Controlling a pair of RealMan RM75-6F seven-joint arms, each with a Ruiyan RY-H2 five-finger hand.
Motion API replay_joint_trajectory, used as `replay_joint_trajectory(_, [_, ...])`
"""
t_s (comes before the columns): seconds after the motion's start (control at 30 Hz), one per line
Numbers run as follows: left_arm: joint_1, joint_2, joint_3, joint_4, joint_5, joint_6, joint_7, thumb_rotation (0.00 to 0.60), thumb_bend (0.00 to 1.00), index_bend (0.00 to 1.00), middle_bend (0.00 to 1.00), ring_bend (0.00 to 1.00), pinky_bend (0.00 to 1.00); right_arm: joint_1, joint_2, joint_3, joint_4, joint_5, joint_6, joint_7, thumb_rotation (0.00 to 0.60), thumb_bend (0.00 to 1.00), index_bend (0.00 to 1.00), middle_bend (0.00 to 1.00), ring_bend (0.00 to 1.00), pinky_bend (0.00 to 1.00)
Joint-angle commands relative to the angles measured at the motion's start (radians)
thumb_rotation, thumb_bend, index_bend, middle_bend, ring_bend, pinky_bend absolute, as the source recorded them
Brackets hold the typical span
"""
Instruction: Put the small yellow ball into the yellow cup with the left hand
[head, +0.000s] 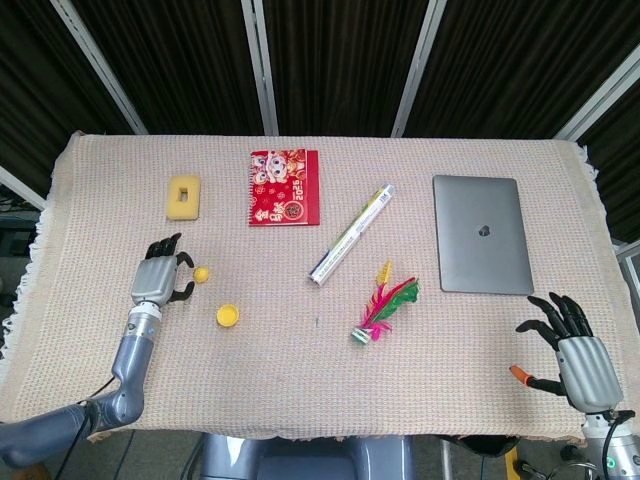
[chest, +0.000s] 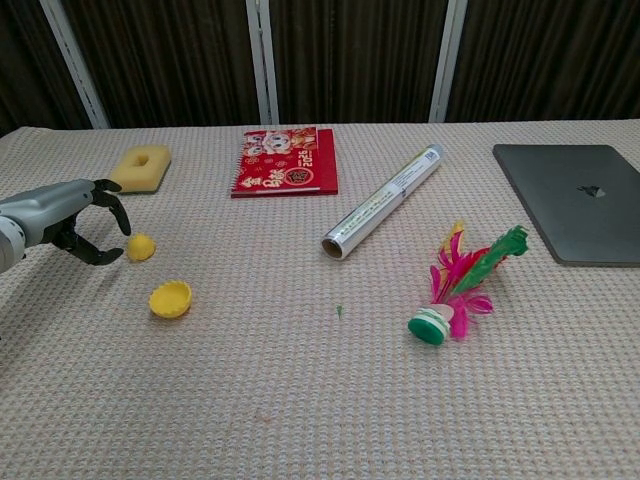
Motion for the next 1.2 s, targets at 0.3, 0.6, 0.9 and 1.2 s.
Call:
replay_joint_trajectory(0.3, [-0.022,-0.027,0.001,0.056,0.003,-0.032,-0.019,0.600,0.37,0.39,0.00,0.00,0.00,0.003,0.003,0.000,-0.004,0.004,-0.009,0.015,0.600,0.00,0.41,0.13,0.02,0.00])
replay_joint_trajectory(0.6, [-0.037,-0.045,-0.001,0.089,0.002,-0.044,-0.022,0.600,0.37,0.39,0.00,0.00,0.00,0.003,0.008,-0.002,-0.008,0.005,-0.013,0.030,0.600,0.00,0.41,0.13,0.02,0.00])
replay_joint_trajectory(0.9, [-0.053,-0.054,-0.003,0.092,0.015,-0.048,-0.024,0.600,0.37,0.37,0.00,0.00,0.00,0.004,0.010,-0.004,-0.009,0.005,-0.017,0.039,0.600,0.00,0.41,0.13,0.02,0.00])
replay_joint_trajectory(1.2, [-0.059,-0.055,0.001,0.092,0.014,-0.053,-0.016,0.600,0.38,0.39,0.00,0.00,0.00,0.004,0.012,-0.004,-0.009,0.007,-0.018,0.049,0.600,0.00,0.41,0.13,0.02,0.00])
